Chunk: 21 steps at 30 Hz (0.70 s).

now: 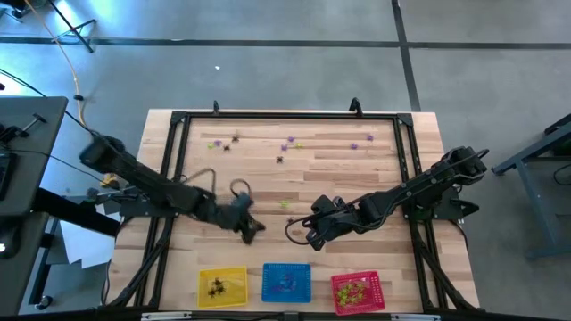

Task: Sort Halloween decoration
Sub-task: Put the violet spider toy into the blue bin

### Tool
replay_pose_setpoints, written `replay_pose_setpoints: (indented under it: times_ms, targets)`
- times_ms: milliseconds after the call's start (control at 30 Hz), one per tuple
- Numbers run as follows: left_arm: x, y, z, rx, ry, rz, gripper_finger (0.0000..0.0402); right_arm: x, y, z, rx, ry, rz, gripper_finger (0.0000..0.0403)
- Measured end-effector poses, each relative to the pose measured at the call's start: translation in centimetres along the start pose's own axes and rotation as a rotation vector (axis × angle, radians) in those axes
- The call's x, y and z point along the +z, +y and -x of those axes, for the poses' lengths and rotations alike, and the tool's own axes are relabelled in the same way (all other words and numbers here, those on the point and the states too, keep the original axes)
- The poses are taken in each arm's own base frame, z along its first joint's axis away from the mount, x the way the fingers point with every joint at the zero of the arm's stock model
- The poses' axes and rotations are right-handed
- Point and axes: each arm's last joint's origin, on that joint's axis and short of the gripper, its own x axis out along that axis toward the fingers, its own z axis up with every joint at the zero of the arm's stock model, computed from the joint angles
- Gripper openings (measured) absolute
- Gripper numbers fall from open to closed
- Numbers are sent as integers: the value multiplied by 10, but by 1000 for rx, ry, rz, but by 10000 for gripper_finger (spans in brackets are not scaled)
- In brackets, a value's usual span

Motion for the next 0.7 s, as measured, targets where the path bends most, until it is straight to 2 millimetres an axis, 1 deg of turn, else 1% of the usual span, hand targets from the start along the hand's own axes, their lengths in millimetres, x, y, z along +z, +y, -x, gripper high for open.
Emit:
replay_pose_setpoints:
  times_ms: [167, 267, 367, 533, 700]
  targets:
    - [-12, -54, -19, -55, 82, -155, 1, 0, 0, 0, 0, 0, 0, 79]
    - [-21, -79, -24, -55, 121, -198, 1, 0, 0, 0, -1, 0, 0, 79]
    - [-32, -99, -30, -76, 142, -220, 1, 0, 0, 0, 0, 0, 0, 79]
    - [-51, -121, -43, -100, 170, -250, 3, 0, 0, 0, 1, 0, -1, 79]
    - [-66, -120, -56, -51, 226, -364, 9, 0, 0, 0, 1, -1, -1, 79]
